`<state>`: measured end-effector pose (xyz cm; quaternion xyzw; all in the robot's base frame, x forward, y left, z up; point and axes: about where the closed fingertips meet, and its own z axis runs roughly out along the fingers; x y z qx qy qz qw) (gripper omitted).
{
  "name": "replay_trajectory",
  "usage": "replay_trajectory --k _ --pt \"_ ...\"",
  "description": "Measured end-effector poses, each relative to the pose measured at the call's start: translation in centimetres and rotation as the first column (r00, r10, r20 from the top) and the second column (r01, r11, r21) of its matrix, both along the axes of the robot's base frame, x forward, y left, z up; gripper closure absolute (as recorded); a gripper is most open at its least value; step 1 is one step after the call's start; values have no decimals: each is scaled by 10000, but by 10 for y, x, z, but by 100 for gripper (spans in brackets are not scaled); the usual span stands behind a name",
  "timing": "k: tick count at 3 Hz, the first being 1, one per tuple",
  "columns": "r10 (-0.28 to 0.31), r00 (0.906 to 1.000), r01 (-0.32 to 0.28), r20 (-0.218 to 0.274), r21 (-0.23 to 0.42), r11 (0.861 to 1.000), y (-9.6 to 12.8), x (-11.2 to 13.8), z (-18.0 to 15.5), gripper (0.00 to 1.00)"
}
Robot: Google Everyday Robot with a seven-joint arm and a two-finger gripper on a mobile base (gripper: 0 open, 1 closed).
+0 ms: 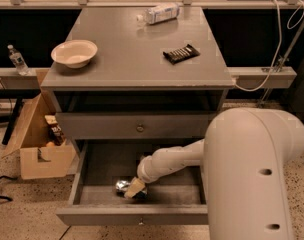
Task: Pick redbull can from middle drawer and place on counter
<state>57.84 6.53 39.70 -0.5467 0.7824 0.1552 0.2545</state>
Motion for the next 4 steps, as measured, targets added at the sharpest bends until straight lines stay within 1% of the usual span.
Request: replay_trajectory --k 1,2,3,4 --pt "179 9998 -180 -82 -89 9998 13 2 -19 17" --pt "226 9996 -230 -176 -180 9996 19 2 -32 42" --pt "159 9999 -159 21 -151 9998 17 2 -28 65" --pt "259 9907 -310 1336 369 9988 -3 -3 32 95"
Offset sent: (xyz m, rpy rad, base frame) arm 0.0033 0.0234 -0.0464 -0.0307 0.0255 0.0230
